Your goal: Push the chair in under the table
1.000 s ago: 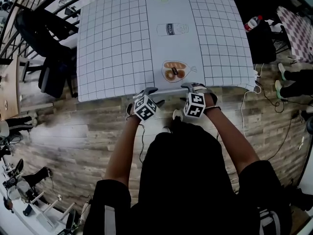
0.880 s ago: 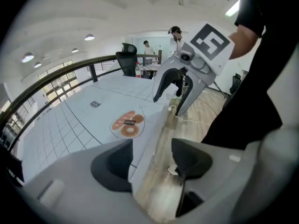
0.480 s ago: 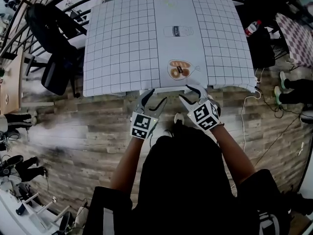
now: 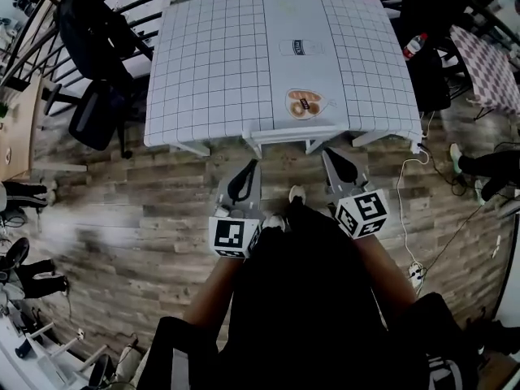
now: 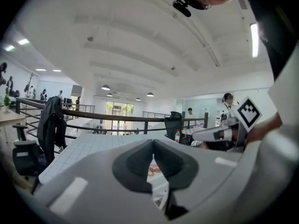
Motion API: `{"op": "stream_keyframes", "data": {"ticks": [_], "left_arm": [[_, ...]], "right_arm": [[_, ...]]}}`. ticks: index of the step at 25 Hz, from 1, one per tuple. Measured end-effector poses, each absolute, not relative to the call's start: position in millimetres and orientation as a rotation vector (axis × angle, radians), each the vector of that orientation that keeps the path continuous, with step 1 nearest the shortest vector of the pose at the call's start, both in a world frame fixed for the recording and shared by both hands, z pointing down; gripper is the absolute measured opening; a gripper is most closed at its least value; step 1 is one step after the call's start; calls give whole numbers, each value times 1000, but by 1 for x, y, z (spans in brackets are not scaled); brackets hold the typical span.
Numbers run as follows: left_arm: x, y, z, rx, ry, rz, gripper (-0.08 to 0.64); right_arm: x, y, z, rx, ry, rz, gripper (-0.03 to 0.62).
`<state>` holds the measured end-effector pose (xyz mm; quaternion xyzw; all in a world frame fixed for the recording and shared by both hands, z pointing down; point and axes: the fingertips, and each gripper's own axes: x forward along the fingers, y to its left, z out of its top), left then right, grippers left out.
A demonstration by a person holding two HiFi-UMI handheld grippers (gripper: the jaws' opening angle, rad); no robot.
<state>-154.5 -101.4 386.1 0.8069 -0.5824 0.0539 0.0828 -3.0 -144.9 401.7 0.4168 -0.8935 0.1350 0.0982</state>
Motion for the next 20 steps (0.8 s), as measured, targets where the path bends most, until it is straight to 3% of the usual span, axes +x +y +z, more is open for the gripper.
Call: {"op": "stream_keyframes", "data": {"ticks": [6, 20], "left_arm": [[-163, -43, 326, 2428, -1894, 115, 11], [-152, -8, 305, 2462, -1884, 35, 11]], "right_arm": [[-17, -82, 345, 1357, -2755, 278, 0], [-37, -41, 314, 1441, -2712, 105, -3]]}}
